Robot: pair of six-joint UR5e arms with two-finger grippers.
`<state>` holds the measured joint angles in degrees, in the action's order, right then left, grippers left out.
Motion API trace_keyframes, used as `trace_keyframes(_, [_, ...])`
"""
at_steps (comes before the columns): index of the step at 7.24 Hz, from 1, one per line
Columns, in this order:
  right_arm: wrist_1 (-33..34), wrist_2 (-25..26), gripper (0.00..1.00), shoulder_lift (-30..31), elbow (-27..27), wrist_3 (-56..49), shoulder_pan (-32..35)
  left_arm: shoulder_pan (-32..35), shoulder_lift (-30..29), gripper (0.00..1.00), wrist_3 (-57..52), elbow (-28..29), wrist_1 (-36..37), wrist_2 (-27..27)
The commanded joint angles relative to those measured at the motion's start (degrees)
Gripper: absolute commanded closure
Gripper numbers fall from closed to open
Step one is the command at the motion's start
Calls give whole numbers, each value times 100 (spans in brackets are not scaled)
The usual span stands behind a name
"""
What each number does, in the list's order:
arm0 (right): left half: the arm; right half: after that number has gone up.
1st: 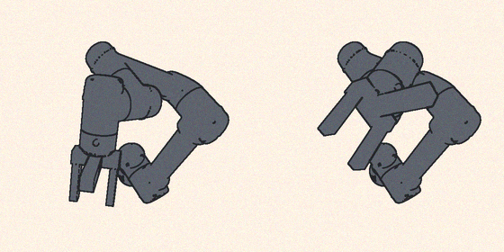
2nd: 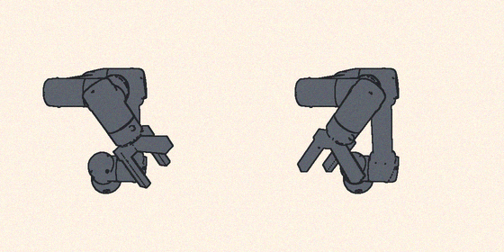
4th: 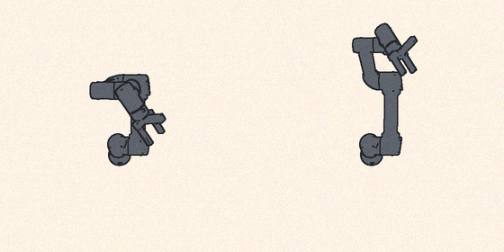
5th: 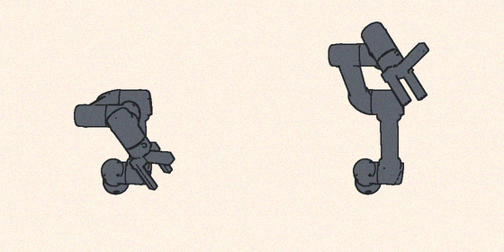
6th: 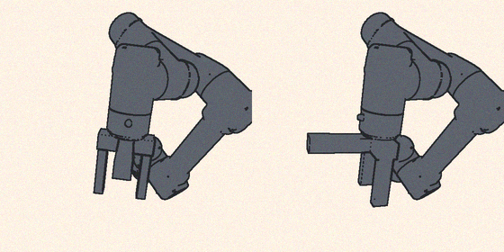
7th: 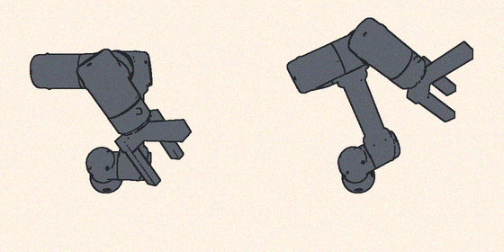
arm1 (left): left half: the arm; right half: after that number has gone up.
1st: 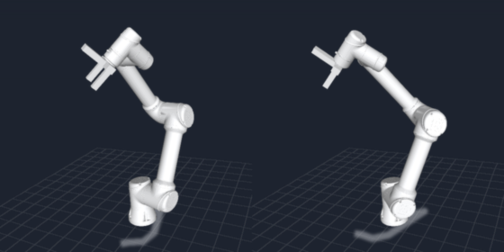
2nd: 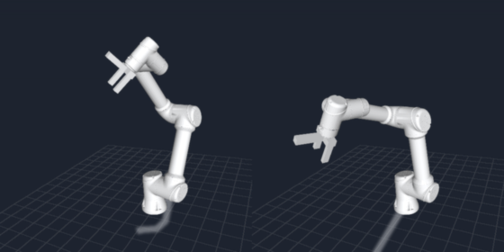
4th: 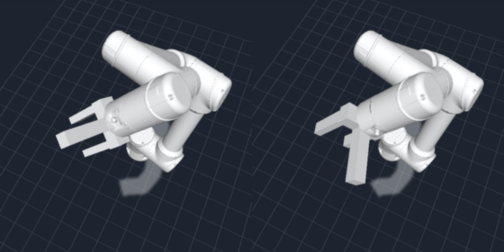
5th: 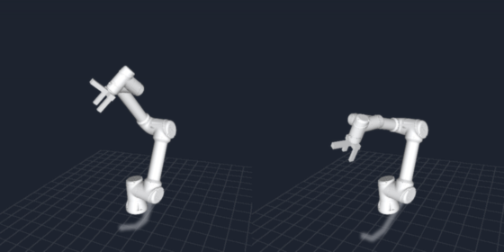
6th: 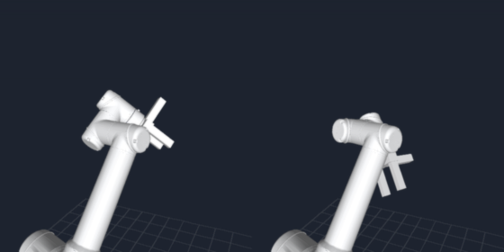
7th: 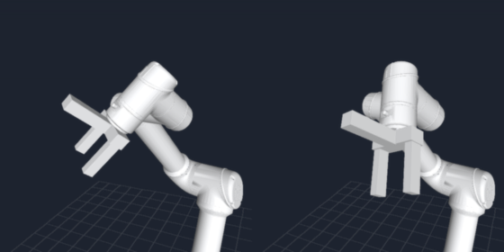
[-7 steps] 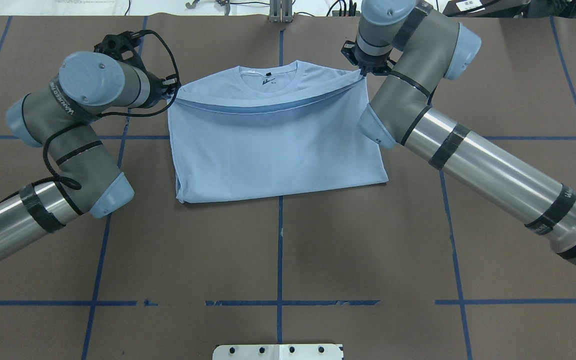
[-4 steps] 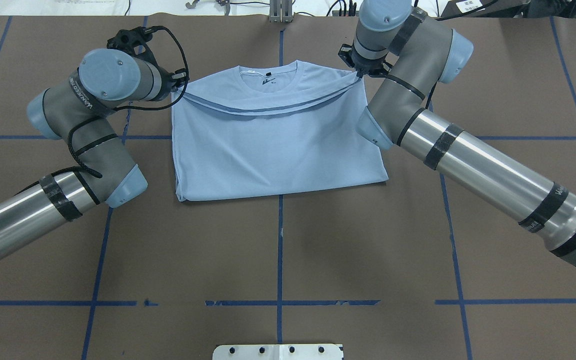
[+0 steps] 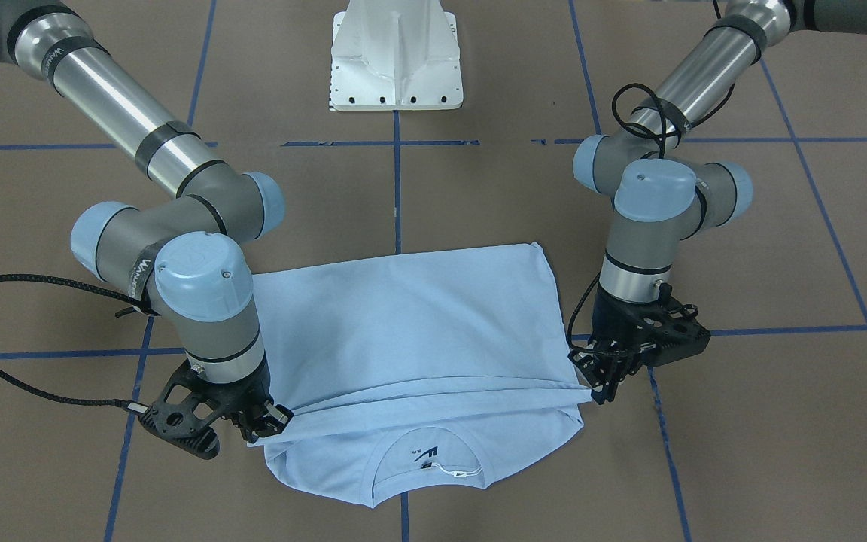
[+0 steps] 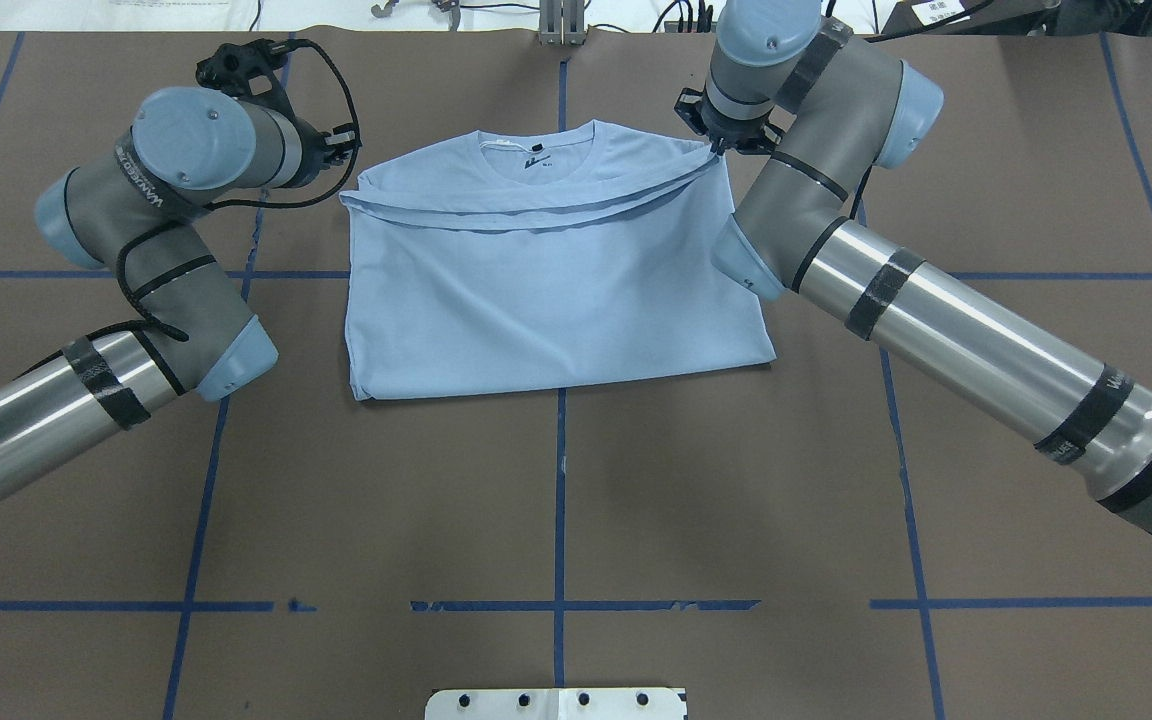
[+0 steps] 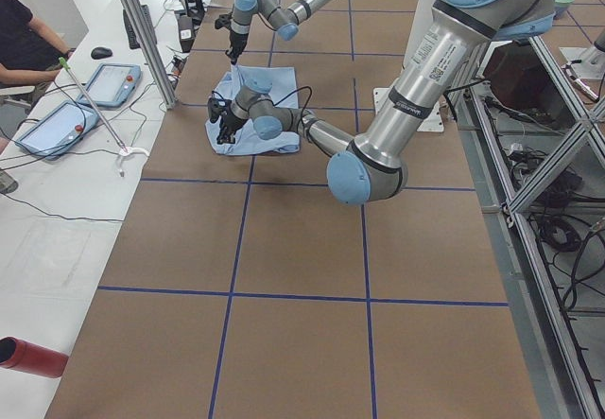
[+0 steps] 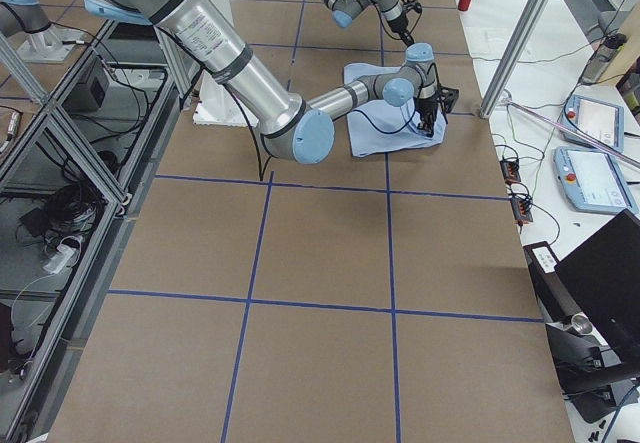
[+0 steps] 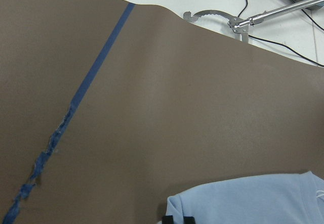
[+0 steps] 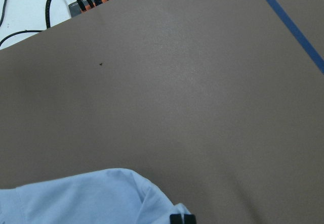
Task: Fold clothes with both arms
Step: 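Release the hem at the collar and raise both grippers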
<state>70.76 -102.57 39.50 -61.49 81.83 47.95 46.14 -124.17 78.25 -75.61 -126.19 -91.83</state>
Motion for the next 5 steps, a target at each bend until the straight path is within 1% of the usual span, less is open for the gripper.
trace_keyframes(1, [-149,210,58,-4,-55,34,-4,17,261,64,-20,-6,-473,-10])
trace_keyframes(2, [-168,168,44,266,-369,78,4,17,271,58,-20,-15,-511,-27])
trace_keyframes(3, [-150,-7,41,1051,-1529,427,-170,17,280,56,-20,-23,-512,-27])
trace_keyframes(4, [-176,-26,36,1860,-2411,1135,-607,17,289,56,-20,-32,-520,-36])
trace_keyframes(5, [-177,-26,36,2172,-2733,1542,-767,17,297,56,-29,-32,-521,-36])
